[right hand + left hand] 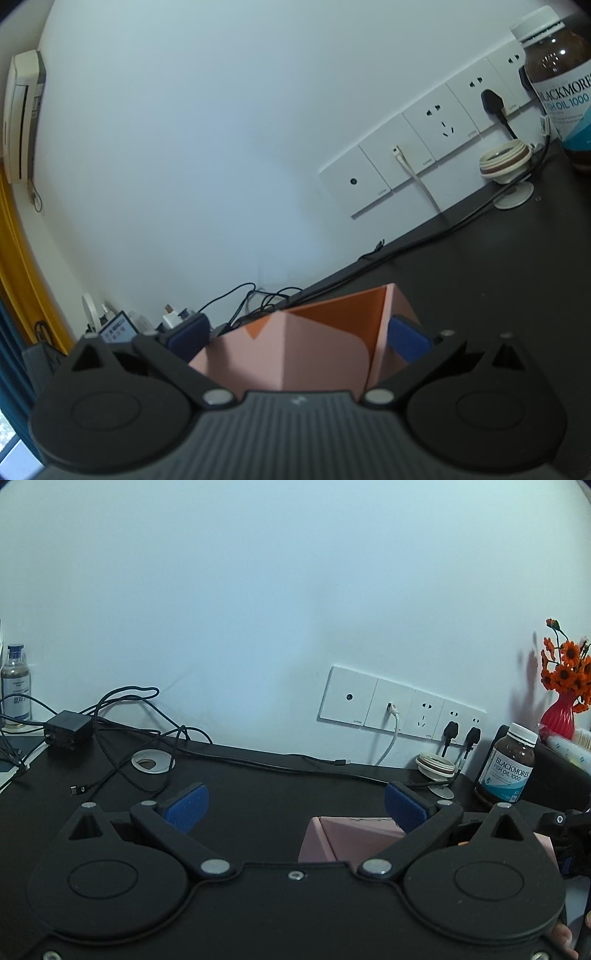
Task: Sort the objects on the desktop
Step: 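Withdraw the left tool away from the closed box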
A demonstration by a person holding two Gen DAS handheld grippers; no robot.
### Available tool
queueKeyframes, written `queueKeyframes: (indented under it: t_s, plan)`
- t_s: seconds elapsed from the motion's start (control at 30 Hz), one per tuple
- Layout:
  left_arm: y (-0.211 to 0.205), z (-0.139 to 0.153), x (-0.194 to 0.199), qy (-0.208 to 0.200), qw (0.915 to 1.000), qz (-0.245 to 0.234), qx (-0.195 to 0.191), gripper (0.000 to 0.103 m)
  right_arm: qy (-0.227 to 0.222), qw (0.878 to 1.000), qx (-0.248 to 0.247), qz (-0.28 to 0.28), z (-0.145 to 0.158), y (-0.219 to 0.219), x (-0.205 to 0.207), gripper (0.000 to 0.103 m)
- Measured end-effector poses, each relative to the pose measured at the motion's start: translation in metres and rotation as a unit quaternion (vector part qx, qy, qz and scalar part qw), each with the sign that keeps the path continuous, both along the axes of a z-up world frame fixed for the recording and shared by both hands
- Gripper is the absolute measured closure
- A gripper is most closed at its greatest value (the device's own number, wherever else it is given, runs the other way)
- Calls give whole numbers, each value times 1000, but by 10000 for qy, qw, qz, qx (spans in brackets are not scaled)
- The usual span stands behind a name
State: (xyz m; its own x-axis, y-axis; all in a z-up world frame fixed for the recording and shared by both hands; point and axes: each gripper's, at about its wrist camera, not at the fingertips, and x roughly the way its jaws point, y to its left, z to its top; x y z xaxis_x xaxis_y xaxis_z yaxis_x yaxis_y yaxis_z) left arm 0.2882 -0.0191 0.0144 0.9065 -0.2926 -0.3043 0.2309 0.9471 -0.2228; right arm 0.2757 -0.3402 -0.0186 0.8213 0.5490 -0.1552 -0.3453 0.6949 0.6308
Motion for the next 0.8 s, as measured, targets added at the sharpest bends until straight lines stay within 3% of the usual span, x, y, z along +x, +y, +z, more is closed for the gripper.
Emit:
queueKeyframes:
  t_s: [0.3, 0.4, 0.57, 0.8]
  plan:
    - [-4, 2, -4, -128, 9995, 152, 227, 0, 6, 9997, 168, -158, 1, -14, -4, 1]
    - [1, 4, -3, -105, 9982, 502, 313, 0, 57, 9994, 258, -220, 0, -18, -4, 1]
    - [18, 4, 1, 91, 9970, 762, -54, 0, 48, 9981, 233, -560, 1, -25, -8, 1]
    - [18, 1, 7, 400, 9849, 1592, 557, 0, -93, 9913, -3, -1311, 6, -34, -18, 1]
